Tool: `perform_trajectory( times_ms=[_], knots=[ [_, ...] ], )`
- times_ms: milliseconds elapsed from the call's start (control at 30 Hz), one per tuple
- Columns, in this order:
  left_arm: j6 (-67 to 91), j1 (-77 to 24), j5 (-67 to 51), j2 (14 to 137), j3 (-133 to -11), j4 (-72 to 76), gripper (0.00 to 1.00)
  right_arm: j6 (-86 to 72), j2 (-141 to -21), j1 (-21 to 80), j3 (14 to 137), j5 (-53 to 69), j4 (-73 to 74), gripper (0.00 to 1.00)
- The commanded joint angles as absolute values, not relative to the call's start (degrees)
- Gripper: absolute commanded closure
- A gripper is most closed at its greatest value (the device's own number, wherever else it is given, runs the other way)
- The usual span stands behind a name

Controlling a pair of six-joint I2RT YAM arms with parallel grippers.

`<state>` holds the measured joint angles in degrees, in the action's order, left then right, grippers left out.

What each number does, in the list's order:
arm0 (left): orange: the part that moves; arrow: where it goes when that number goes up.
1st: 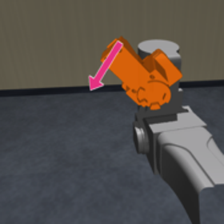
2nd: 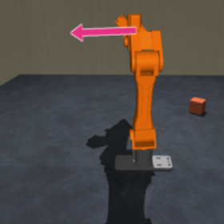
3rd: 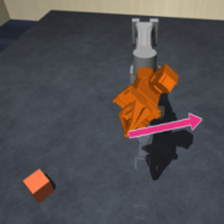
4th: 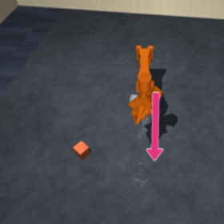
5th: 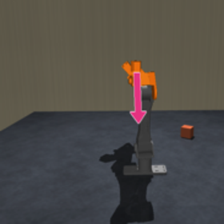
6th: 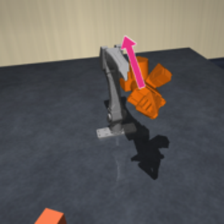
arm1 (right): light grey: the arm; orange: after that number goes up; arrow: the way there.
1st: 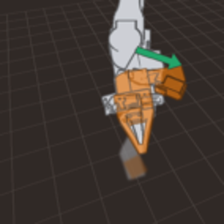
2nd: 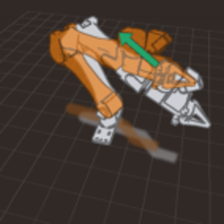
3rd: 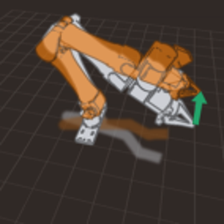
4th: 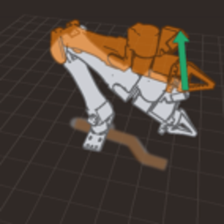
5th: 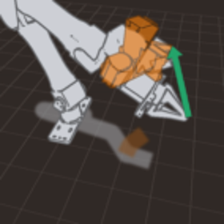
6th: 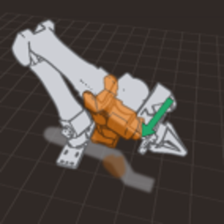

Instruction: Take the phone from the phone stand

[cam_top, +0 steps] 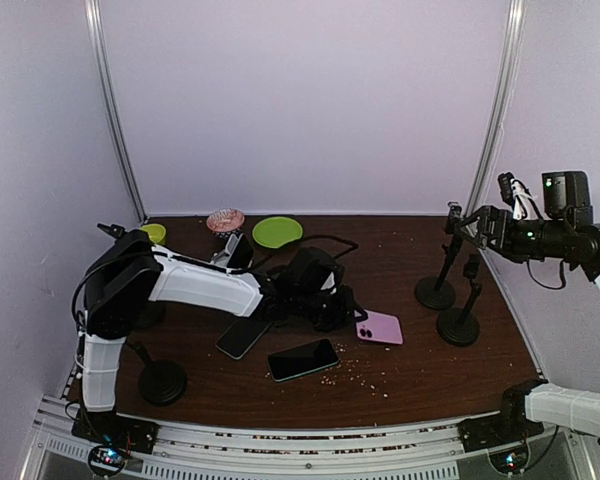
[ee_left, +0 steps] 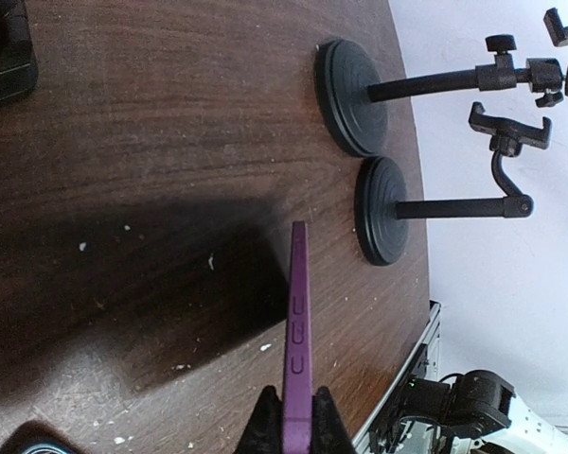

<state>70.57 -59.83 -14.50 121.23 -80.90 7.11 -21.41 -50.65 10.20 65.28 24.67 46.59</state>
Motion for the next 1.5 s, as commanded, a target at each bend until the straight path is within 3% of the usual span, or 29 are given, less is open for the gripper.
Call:
perform_trajectory(
  times_ms=[0, 433, 1067, 1300, 1467],
  knots=[
    [73.65, -60.53, -16.86, 123.40, -81.98, 13.67, 0.97, -21.98, -50.32, 10.06, 65.62, 26.27, 45.92, 0.00],
    [70.17, -61.45, -18.32, 123.74, -84.37, 6.75, 0.74, -25.15, -48.72, 10.12, 63.75, 26.28, 44.50, 0.00],
    [66.27, -63.98, -8.29, 118.63, -85.48, -14.15, 0.31, -24.42, -47.06, 10.20, 62.67, 25.95, 44.55, 0.00],
    [60.29, -64.96, -2.81, 116.73, -90.98, -25.80, 0.28, -23.10, -46.67, 10.20, 61.55, 27.34, 43.44, 0.00],
    [53.27, -66.07, 8.63, 112.64, -97.68, -44.77, 0.29, -22.25, -46.25, 10.20, 61.77, 29.53, 43.37, 0.01]
  ],
)
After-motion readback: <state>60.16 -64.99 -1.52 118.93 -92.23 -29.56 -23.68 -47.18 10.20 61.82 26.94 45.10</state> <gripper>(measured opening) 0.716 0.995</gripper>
